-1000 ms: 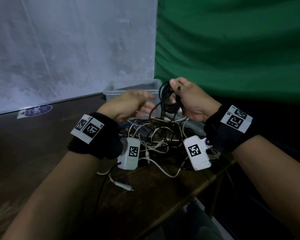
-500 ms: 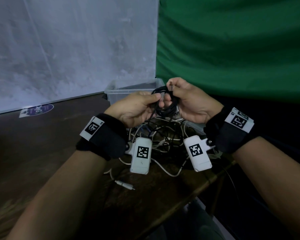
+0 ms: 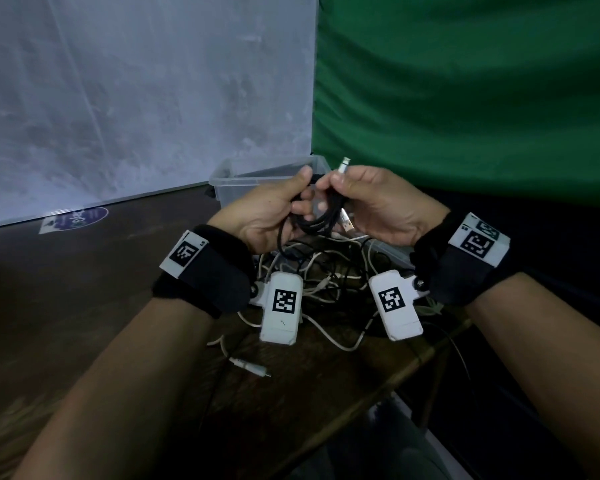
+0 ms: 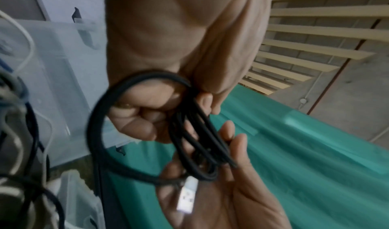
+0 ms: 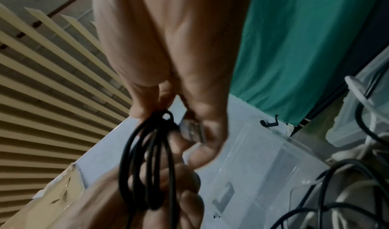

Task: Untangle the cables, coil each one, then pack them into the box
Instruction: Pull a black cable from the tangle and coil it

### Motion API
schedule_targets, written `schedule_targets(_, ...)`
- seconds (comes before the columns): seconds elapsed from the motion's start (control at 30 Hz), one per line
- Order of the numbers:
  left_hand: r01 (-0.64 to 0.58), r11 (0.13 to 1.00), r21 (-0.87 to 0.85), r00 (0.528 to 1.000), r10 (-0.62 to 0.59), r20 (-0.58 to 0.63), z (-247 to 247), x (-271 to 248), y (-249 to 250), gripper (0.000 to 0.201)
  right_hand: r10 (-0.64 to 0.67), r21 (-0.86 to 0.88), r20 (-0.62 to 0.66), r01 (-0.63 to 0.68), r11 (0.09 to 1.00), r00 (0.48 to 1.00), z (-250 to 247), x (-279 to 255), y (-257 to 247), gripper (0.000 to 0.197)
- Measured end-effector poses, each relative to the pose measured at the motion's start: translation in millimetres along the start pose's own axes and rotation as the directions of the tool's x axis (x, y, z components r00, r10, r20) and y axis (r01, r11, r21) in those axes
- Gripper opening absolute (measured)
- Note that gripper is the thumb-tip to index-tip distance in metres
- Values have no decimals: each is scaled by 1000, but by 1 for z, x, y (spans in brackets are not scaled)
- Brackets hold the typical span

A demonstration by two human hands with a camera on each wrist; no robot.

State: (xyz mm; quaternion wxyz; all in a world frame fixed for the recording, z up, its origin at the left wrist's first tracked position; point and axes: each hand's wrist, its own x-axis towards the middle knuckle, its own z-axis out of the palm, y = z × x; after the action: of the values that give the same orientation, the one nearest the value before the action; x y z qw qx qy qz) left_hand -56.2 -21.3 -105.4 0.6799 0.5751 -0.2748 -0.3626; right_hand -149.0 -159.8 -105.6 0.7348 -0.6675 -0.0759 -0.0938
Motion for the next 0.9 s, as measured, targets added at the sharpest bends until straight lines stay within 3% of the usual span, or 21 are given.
schedule_targets(0.1, -33, 998, 54, 996, 37, -79, 0, 2, -2, 39, -65, -94, -138, 52, 994, 988, -8, 2, -3, 19)
schedule_targets(0.23, -101, 995, -14, 973, 95, -210, -7, 8, -5, 33, -144, 114, -202, 169, 979, 969, -15, 1, -20, 22)
schedule_targets(0.3, -108, 993, -41, 963, 95, -254, -11, 11, -4, 32, -140, 173, -200, 175, 969, 970, -17, -2, -23, 22)
schedule_targets(0.43, -131, 991, -18, 944, 119, -308, -10, 12, 0, 34, -92, 114, -259, 125, 986, 962, -17, -3, -17, 19)
schedule_targets(0.57, -139, 990, -27, 948, 125, -292, -11, 9, 2, 34, -54, 63, -381, 84, 994, 923, -18, 3, -12, 15)
schedule_targets(0.77, -80, 994, -67, 964, 61, -258, -10, 7, 6, 30, -46, 20, -444, 61, 998, 895, -21, 9, -11, 15)
schedule_targets(0.9, -112, 990, -82, 969, 91, -231, -5, 6, 5, 37, -46, -76, -492, 9, 997, 870, -17, 10, -9, 12)
